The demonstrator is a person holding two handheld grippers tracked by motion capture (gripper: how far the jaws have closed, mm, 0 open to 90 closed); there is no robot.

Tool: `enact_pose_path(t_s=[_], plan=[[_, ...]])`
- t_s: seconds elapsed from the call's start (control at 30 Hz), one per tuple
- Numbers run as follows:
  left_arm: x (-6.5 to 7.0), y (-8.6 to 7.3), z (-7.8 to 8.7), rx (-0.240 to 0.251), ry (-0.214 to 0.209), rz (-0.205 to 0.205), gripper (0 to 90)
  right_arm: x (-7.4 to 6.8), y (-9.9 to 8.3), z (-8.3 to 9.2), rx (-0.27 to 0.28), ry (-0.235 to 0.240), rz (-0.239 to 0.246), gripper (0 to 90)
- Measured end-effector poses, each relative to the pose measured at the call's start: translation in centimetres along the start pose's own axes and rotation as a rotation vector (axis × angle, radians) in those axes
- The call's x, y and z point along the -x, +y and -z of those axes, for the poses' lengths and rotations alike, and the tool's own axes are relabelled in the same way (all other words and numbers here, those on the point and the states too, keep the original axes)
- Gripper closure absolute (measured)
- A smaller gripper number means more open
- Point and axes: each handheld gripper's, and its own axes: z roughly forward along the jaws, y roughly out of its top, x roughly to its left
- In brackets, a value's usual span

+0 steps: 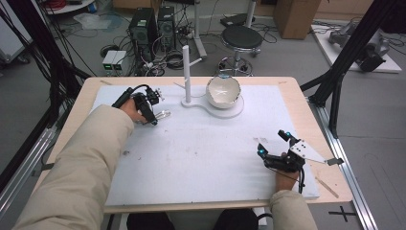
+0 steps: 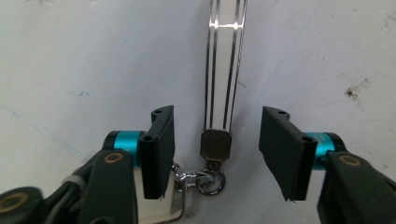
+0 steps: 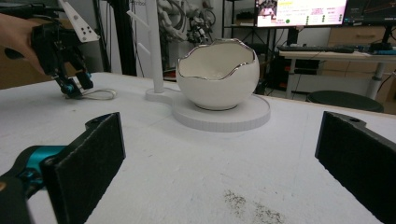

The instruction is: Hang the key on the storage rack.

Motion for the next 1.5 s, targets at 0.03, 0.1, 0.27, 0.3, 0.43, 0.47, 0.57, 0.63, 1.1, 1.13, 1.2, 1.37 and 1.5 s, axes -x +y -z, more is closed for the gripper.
enact_pose_path(t_s=[0.03, 0.1, 0.27, 0.3, 0.43, 0.47, 0.57, 0.63, 1.1, 1.13, 1.2, 1.37, 1.5], plan=[[0.0, 0.0, 0.0, -0.002, -0.006, -0.001, 50.1, 0.0, 0.0, 0.0, 0.000, 0.000, 0.000, 0.6], [0.0, -0.1, 0.0, -0.004, 0.000, -0.003, 53.9, 0.0, 0.0, 0.0, 0.001, 0.000, 0.004, 0.6], [0.0, -0.1, -0.1, -0.013, -0.006, 0.001, 60.0, 0.0, 0.0, 0.0, 0.001, 0.000, 0.003, 0.6], [0.0, -0.1, -0.1, -0.018, -0.005, -0.003, 61.4, 0.0, 0.0, 0.0, 0.000, 0.000, 0.001, 0.6], [0.0, 0.0, -0.2, -0.027, -0.007, -0.011, 65.7, 0.0, 0.0, 0.0, 0.000, 0.000, 0.000, 0.6], [0.0, 0.0, -0.2, -0.028, -0.003, -0.010, 65.6, 0.0, 0.0, 0.0, 0.001, 0.000, 0.004, 0.6], [0.0, -0.1, -0.3, -0.031, -0.003, -0.015, 68.1, 0.0, 0.0, 0.0, 0.001, 0.000, 0.004, 0.6], [0.1, -0.1, -0.4, -0.039, -0.007, -0.028, 70.2, 0.0, 0.0, 0.0, 0.000, 0.001, 0.000, 0.6], [0.0, -0.4, -0.3, -0.012, -0.021, -0.037, 74.0, 0.0, 0.0, 0.0, 0.000, 0.000, 0.002, 0.6], [0.0, -0.4, -0.3, -0.009, -0.021, -0.037, 74.0, 0.0, 0.0, 0.0, 0.000, 0.000, 0.001, 0.6], [0.1, -0.4, -0.2, 0.001, -0.014, -0.044, 74.0, 0.0, 0.0, 0.0, 0.000, 0.000, 0.003, 0.6], [0.1, -0.3, 0.5, 0.064, -0.026, -0.033, 74.1, 0.0, 0.0, 0.0, 0.000, 0.001, 0.000, 0.6], [0.0, -0.4, 1.6, 0.161, -0.045, -0.001, 74.1, 0.0, 0.0, 0.0, 0.001, -0.001, 0.001, 0.6]])
